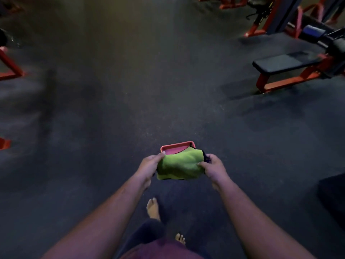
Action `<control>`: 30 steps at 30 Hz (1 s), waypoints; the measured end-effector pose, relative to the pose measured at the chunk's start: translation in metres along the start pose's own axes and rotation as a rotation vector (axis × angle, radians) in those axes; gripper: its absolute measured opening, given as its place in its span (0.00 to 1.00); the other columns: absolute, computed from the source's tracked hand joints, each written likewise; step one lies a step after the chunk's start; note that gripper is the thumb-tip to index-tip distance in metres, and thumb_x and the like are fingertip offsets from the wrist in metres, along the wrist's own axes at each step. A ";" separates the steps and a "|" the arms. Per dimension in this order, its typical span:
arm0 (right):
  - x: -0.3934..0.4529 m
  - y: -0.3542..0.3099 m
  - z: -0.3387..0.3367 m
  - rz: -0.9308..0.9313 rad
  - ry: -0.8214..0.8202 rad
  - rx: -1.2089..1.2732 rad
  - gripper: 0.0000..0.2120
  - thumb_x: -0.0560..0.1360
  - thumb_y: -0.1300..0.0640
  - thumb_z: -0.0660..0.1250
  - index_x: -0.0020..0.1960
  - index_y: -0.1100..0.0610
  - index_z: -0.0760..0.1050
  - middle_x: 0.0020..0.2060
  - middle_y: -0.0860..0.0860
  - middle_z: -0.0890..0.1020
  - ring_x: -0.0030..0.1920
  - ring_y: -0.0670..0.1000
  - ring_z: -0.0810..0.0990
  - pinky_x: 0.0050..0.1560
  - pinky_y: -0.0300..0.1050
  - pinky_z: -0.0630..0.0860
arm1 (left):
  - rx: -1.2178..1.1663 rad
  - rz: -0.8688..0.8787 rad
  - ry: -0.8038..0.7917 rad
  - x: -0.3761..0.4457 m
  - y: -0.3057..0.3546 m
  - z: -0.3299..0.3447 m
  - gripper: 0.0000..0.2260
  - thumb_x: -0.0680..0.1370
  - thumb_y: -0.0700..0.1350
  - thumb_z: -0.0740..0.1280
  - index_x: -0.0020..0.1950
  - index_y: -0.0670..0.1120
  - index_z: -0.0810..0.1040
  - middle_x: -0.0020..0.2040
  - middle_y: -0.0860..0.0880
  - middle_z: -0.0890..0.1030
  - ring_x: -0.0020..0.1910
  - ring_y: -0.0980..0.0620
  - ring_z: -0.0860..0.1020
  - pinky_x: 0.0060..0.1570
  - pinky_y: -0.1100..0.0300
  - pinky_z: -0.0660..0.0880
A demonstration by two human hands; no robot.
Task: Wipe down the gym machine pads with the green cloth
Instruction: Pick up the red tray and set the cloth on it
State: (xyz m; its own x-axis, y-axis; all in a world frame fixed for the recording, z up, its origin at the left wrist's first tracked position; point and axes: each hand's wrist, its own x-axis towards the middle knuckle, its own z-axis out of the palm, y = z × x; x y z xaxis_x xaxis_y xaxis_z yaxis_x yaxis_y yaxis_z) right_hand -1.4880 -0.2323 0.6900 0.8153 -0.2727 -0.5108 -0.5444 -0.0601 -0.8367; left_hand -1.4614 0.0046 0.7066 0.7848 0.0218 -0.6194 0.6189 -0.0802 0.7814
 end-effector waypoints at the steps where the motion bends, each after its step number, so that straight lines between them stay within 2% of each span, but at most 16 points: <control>1: 0.022 0.000 0.002 0.003 0.012 -0.015 0.14 0.72 0.72 0.70 0.52 0.57 0.78 0.48 0.58 0.86 0.47 0.54 0.83 0.44 0.43 0.79 | 0.030 0.010 0.002 0.023 0.003 0.005 0.11 0.79 0.53 0.71 0.44 0.46 0.81 0.37 0.51 0.80 0.34 0.56 0.75 0.33 0.64 0.70; 2: 0.028 -0.002 0.004 0.003 0.031 -0.019 0.15 0.72 0.73 0.70 0.53 0.58 0.77 0.47 0.58 0.85 0.47 0.54 0.83 0.43 0.40 0.79 | 0.068 0.034 0.016 0.031 0.003 0.006 0.10 0.79 0.51 0.72 0.43 0.46 0.80 0.36 0.51 0.80 0.34 0.56 0.75 0.30 0.65 0.70; 4: 0.059 -0.005 0.007 0.003 0.088 -0.038 0.19 0.71 0.75 0.71 0.53 0.56 0.73 0.45 0.57 0.83 0.44 0.52 0.81 0.39 0.35 0.77 | 0.105 0.067 0.024 0.070 0.005 0.011 0.09 0.77 0.49 0.74 0.44 0.45 0.80 0.39 0.48 0.81 0.37 0.54 0.76 0.33 0.61 0.72; 6: 0.098 -0.004 0.010 0.005 0.105 -0.144 0.24 0.70 0.75 0.72 0.56 0.52 0.71 0.42 0.55 0.80 0.42 0.51 0.78 0.37 0.36 0.76 | 0.165 0.091 0.034 0.117 0.000 0.014 0.14 0.71 0.54 0.78 0.44 0.46 0.80 0.41 0.46 0.83 0.39 0.52 0.78 0.39 0.56 0.75; 8: 0.136 0.003 0.015 0.012 0.055 -0.313 0.29 0.70 0.72 0.75 0.65 0.52 0.73 0.47 0.53 0.81 0.47 0.50 0.79 0.44 0.39 0.76 | 0.275 0.080 0.052 0.164 -0.012 0.017 0.18 0.65 0.58 0.79 0.43 0.49 0.79 0.41 0.45 0.83 0.39 0.51 0.78 0.43 0.50 0.78; 9: 0.152 0.005 0.017 0.010 0.025 -0.413 0.30 0.70 0.70 0.75 0.68 0.52 0.75 0.52 0.51 0.82 0.51 0.50 0.80 0.50 0.40 0.75 | 0.311 0.075 0.053 0.180 -0.014 0.018 0.17 0.65 0.54 0.80 0.45 0.49 0.77 0.40 0.46 0.82 0.39 0.50 0.78 0.44 0.48 0.78; 10: 0.166 0.008 0.020 -0.008 -0.005 -0.523 0.30 0.71 0.68 0.75 0.70 0.51 0.76 0.57 0.49 0.83 0.56 0.50 0.81 0.55 0.40 0.75 | 0.338 0.072 0.032 0.193 -0.016 0.019 0.19 0.67 0.47 0.82 0.51 0.49 0.77 0.39 0.48 0.81 0.38 0.51 0.77 0.44 0.50 0.77; 12: 0.208 0.019 0.028 -0.047 -0.064 -0.743 0.29 0.71 0.63 0.73 0.70 0.49 0.77 0.63 0.50 0.82 0.62 0.53 0.81 0.62 0.45 0.76 | 0.422 0.076 -0.071 0.231 -0.015 0.022 0.34 0.70 0.38 0.80 0.71 0.51 0.70 0.40 0.49 0.80 0.39 0.52 0.78 0.43 0.58 0.74; 13: 0.229 0.025 0.033 -0.063 -0.089 -0.826 0.28 0.71 0.61 0.73 0.70 0.48 0.77 0.64 0.50 0.82 0.63 0.55 0.80 0.63 0.48 0.76 | 0.507 0.073 -0.125 0.254 -0.020 0.025 0.40 0.70 0.38 0.80 0.77 0.53 0.66 0.44 0.47 0.82 0.43 0.51 0.80 0.45 0.60 0.74; 14: 0.241 0.027 0.037 -0.070 -0.098 -0.883 0.27 0.72 0.59 0.73 0.70 0.47 0.77 0.64 0.50 0.82 0.63 0.56 0.80 0.62 0.49 0.77 | 0.626 0.079 -0.182 0.269 -0.022 0.025 0.40 0.71 0.40 0.80 0.79 0.53 0.66 0.52 0.45 0.85 0.50 0.48 0.82 0.48 0.61 0.74; 16: 0.281 0.039 0.047 -0.096 -0.094 -0.996 0.23 0.74 0.55 0.73 0.68 0.45 0.78 0.61 0.50 0.84 0.60 0.56 0.81 0.57 0.51 0.78 | 0.897 0.099 -0.256 0.311 -0.034 0.029 0.34 0.71 0.48 0.79 0.76 0.52 0.72 0.64 0.47 0.82 0.63 0.47 0.79 0.57 0.59 0.74; 18: 0.322 0.058 0.059 -0.137 -0.128 -1.108 0.20 0.76 0.52 0.71 0.67 0.45 0.77 0.58 0.51 0.84 0.59 0.57 0.81 0.55 0.51 0.78 | 1.094 0.111 -0.286 0.352 -0.050 0.036 0.29 0.73 0.54 0.77 0.72 0.54 0.76 0.64 0.50 0.81 0.65 0.47 0.77 0.59 0.56 0.73; 21: 0.386 0.096 0.072 -0.187 -0.192 -1.215 0.19 0.79 0.52 0.66 0.69 0.44 0.75 0.58 0.51 0.80 0.59 0.56 0.78 0.52 0.51 0.77 | 1.336 0.156 -0.253 0.411 -0.079 0.052 0.23 0.76 0.57 0.73 0.70 0.58 0.76 0.62 0.52 0.77 0.65 0.47 0.73 0.58 0.52 0.72; 24: 0.449 0.143 0.084 -0.220 -0.221 -1.240 0.18 0.79 0.57 0.64 0.68 0.47 0.76 0.60 0.50 0.76 0.59 0.55 0.77 0.50 0.52 0.78 | 1.372 0.180 -0.182 0.471 -0.113 0.067 0.19 0.76 0.55 0.72 0.67 0.57 0.79 0.64 0.52 0.75 0.66 0.48 0.72 0.61 0.51 0.71; 27: 0.509 0.185 0.097 -0.210 -0.257 -1.260 0.15 0.79 0.60 0.62 0.64 0.50 0.78 0.59 0.51 0.78 0.58 0.57 0.79 0.49 0.49 0.77 | 1.318 0.186 -0.139 0.530 -0.149 0.081 0.17 0.77 0.52 0.71 0.65 0.53 0.80 0.63 0.51 0.80 0.63 0.47 0.77 0.60 0.55 0.72; 30: 0.557 0.223 0.109 -0.214 -0.248 -1.243 0.12 0.78 0.62 0.63 0.59 0.52 0.77 0.56 0.52 0.80 0.55 0.59 0.79 0.48 0.50 0.76 | 1.292 0.192 -0.070 0.575 -0.183 0.089 0.16 0.78 0.50 0.69 0.66 0.53 0.79 0.61 0.49 0.82 0.60 0.44 0.79 0.57 0.53 0.75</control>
State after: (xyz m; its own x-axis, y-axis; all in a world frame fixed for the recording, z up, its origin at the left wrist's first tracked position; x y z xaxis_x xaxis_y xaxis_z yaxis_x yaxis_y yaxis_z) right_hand -1.1341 -0.2930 0.1976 0.8508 0.0304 -0.5245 -0.1068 -0.9675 -0.2293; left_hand -1.1257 -0.0572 0.2007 0.8288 -0.1454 -0.5403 -0.0112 -0.9697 0.2439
